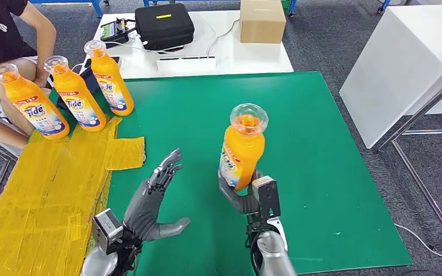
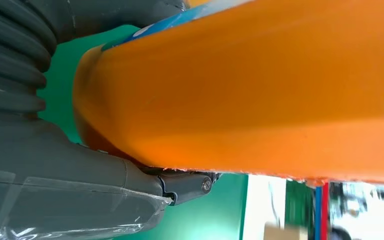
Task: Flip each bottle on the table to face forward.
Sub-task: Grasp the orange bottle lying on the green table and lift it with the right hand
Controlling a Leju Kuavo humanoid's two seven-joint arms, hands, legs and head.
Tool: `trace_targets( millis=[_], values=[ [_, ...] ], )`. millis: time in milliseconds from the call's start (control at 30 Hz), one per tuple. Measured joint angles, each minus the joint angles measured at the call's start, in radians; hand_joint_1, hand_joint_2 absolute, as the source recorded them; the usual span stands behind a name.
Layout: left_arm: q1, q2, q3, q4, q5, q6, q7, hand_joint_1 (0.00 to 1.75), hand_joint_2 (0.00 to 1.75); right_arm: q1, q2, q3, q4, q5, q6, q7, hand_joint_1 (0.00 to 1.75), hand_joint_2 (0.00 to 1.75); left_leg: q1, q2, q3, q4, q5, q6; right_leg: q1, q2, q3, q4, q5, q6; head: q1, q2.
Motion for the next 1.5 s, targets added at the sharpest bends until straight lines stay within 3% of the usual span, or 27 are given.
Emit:
trace_targets(
  millis=[400,700,733,833,867,1500],
  values=[
    [-0.028,0.000,0.086,0.012,0.061,0.064,-0.012,0.00,1.75,-0.094,-0.019,0.385,0.206,0.124,-0.088,-0.077,1.75,1.75,0.000,-0.001,-0.001,0.000,0.000,0.000,0.000,0.000,-0.001,0.000,0.000,0.000,0.001,0.000],
    [-0.048,-0.004,0.118,0.044,0.009,0.128,-0.013,0.00,1.75,-0.121,-0.032,0.511,0.254,0.156,-0.159,-0.068,1.75,1.75,0.000,0.000,-0.001,0.000,0.000,0.000,0.000,0.000,-0.001,0.000,0.000,0.000,0.001,0.000],
    [-0.049,-0.006,0.119,0.048,0.007,0.130,-0.013,0.34,1.75,-0.124,-0.033,0.520,0.258,0.157,-0.163,-0.065,1.75,1.75,0.000,0.000,-0.001,0.000,0.000,0.000,0.000,0.000,-0.001,0.000,0.000,0.000,0.001,0.000],
    [-0.050,-0.009,0.120,0.055,0.003,0.130,-0.015,1.65,1.75,-0.129,-0.036,0.542,0.269,0.154,-0.170,-0.060,1.75,1.75,0.000,0.000,-0.001,0.000,0.000,0.000,0.000,0.000,-0.001,0.000,0.000,0.000,0.001,0.000],
    [-0.049,-0.011,0.120,0.056,0.002,0.131,-0.017,1.75,1.75,-0.130,-0.036,0.548,0.272,0.152,-0.172,-0.058,1.75,1.75,0.000,0.000,-0.001,0.000,0.000,0.000,0.000,0.000,-0.001,0.000,0.000,0.000,0.001,0.000],
    [-0.024,-0.014,0.117,0.044,0.012,0.095,-0.031,1.75,1.75,-0.135,-0.041,0.577,0.307,0.128,-0.171,-0.052,1.75,1.75,0.000,0.000,-0.001,0.000,0.000,0.000,0.000,0.000,-0.001,0.000,0.000,0.000,0.001,0.000]
  ],
)
